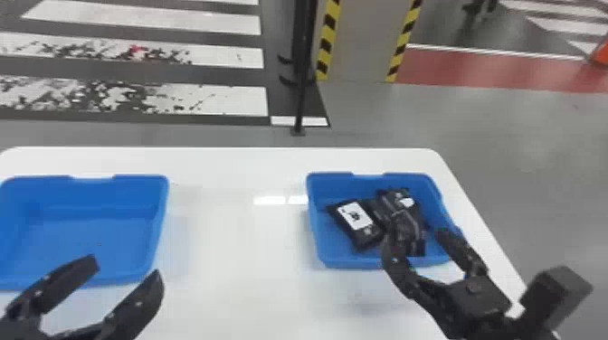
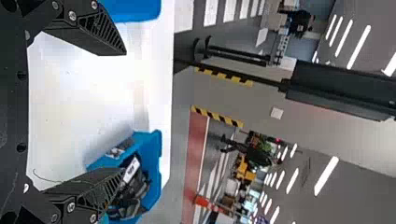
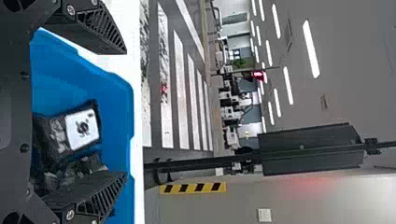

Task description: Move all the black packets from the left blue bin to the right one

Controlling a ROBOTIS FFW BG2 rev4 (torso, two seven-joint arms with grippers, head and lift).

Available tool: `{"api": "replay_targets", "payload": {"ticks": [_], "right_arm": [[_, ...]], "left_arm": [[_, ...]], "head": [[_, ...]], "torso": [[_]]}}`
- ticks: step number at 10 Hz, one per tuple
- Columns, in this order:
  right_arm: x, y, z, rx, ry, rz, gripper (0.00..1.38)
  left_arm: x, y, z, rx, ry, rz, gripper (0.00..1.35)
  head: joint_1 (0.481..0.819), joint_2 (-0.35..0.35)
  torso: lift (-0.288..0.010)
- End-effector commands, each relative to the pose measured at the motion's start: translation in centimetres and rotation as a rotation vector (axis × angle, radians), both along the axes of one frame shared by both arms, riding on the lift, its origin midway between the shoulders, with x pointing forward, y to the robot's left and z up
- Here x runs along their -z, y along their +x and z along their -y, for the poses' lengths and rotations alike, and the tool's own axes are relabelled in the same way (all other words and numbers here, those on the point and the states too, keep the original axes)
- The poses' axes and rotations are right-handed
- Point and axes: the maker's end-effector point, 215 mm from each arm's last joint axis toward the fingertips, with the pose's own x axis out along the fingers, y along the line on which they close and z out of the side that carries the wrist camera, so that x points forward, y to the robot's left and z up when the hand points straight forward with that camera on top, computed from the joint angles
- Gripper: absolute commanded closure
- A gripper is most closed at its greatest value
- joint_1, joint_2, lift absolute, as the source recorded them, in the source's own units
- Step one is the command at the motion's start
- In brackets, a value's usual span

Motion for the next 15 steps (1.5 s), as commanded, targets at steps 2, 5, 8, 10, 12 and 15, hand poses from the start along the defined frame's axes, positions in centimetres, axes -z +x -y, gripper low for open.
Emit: {"api": "replay_targets", "payload": {"ticks": [2, 5, 8, 10, 12, 15], "right_arm": [[-0.1, -5.8, -1.9, -0.017, 0.014, -0.105, 0.12], [-1.0, -7.9, -3.4, -0.013, 0.045, -0.131, 0.12], [-1.2, -8.1, -4.3, -0.029, 0.06, -0.131, 0.12], [-1.3, -8.1, -4.3, -0.029, 0.062, -0.131, 0.12], [-1.3, -8.1, -4.4, -0.03, 0.064, -0.131, 0.12], [-1.2, -8.2, -4.5, -0.033, 0.07, -0.133, 0.12]], "left_arm": [[2.2, -2.3, -2.1, -0.07, 0.058, -0.061, 0.18], [2.1, -2.7, -3.0, -0.106, 0.078, -0.047, 0.18], [1.7, -2.4, -2.7, -0.105, 0.072, -0.031, 0.18], [1.5, -2.3, -1.9, -0.087, 0.063, -0.029, 0.18], [1.2, -2.3, -1.3, -0.073, 0.056, -0.022, 0.18], [1.0, -2.1, -0.9, -0.066, 0.052, -0.016, 0.18]], "head": [[0.695, -0.066], [0.695, -0.002], [0.695, 0.025], [0.695, 0.024], [0.695, 0.008], [0.695, -0.004]], "torso": [[-0.14], [-0.14], [-0.14], [-0.14], [-0.14], [-0.14]]}}
